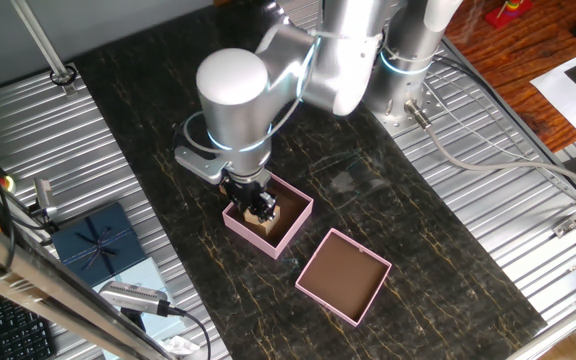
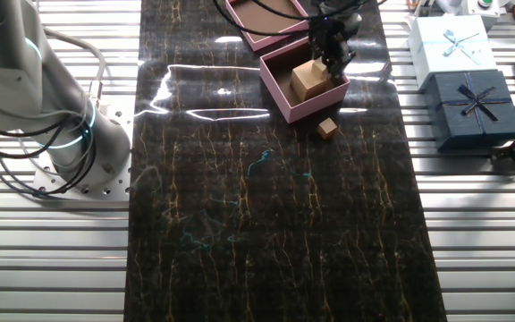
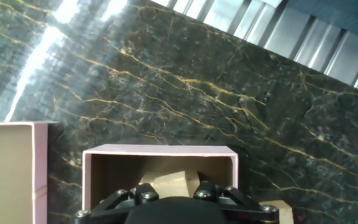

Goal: Take everything out of the gift box

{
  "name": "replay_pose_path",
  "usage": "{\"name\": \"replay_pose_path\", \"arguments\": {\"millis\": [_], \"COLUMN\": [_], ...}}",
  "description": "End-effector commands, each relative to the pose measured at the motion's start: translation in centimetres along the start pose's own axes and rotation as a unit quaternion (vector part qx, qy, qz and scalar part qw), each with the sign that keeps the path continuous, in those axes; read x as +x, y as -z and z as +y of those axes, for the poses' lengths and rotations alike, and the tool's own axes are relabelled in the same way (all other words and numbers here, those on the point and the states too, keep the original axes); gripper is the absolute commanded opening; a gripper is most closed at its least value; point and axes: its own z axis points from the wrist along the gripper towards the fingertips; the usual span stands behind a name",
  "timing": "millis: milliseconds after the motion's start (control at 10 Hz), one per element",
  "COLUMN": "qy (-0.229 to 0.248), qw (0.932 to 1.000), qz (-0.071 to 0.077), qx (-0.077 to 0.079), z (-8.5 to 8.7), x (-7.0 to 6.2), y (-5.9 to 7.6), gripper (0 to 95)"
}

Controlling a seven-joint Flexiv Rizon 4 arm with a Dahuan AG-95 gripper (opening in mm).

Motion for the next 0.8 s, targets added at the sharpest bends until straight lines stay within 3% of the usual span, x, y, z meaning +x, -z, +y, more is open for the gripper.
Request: {"name": "replay_pose_path", "arguments": {"millis": [100, 400, 800], "qy": [-0.01, -0.004, 0.039], "qw": [0.9999, 0.9999, 0.9991], "qz": [0.001, 0.011, 0.015], "qx": [-0.003, -0.007, -0.004], "z": [-0.1, -1.2, -6.8], "x": [0.1, 0.7, 2.0], "y": [0.5, 2.8, 5.6], "gripper": [0.0, 0.0, 0.0]}}
